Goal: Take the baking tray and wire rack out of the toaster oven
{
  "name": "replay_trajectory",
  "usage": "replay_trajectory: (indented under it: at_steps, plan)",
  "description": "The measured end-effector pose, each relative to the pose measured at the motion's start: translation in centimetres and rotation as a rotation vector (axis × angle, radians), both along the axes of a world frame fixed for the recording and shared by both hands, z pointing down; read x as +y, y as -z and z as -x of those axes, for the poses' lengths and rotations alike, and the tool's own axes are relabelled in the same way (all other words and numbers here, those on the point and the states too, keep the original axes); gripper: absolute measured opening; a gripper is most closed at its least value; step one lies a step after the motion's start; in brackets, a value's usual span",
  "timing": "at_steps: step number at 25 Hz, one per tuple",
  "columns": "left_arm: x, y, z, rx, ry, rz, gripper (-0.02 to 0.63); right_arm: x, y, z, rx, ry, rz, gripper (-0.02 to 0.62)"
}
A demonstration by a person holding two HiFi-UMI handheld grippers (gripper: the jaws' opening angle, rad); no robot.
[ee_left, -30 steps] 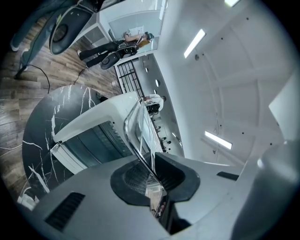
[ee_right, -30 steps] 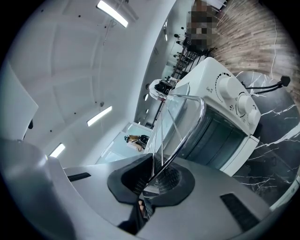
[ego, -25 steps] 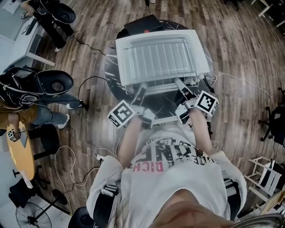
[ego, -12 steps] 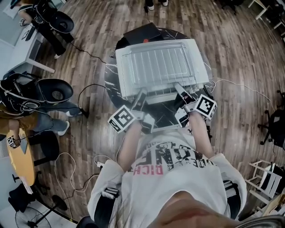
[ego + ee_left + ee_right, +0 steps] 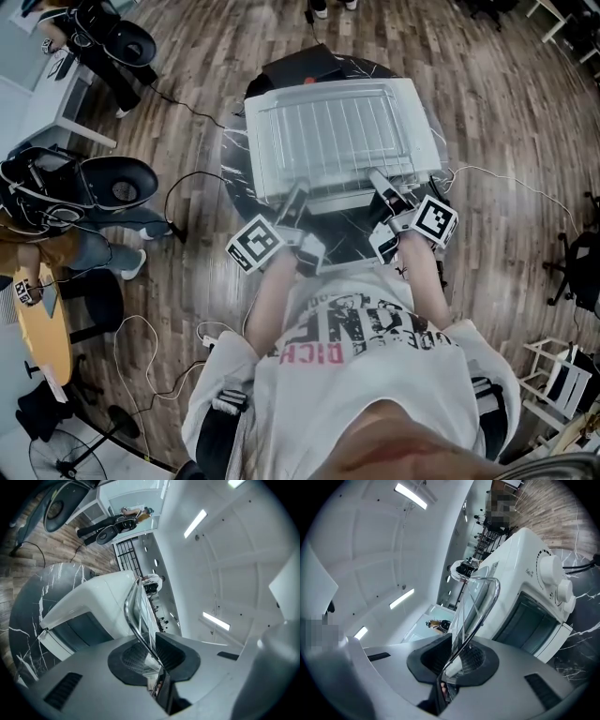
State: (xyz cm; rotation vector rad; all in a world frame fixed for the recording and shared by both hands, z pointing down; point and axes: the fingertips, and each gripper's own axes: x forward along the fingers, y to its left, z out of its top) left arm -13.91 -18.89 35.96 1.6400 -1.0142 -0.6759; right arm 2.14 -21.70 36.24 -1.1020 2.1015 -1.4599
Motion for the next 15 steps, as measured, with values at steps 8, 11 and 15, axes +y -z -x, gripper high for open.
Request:
replay_trajectory:
  at_steps: [8,11,15]
  plan:
    - [0.9,0.9,-0.6,0.007,-0.072,-0.032,0.174,0.9,0.0,0.3,0.007,0.035,-0.007,0.143]
    - [1.1,0.9,-0.7,0.006,-0.08,-0.031,0.195,1.0,0.2,0.4,0.011,0.038,-0.011,0.166]
    - [1.4,0.8,-0.6,0.013,-0.075,-0.028,0.204,1.5,0.5,0.6,0.009,0.047,-0.014,0.204]
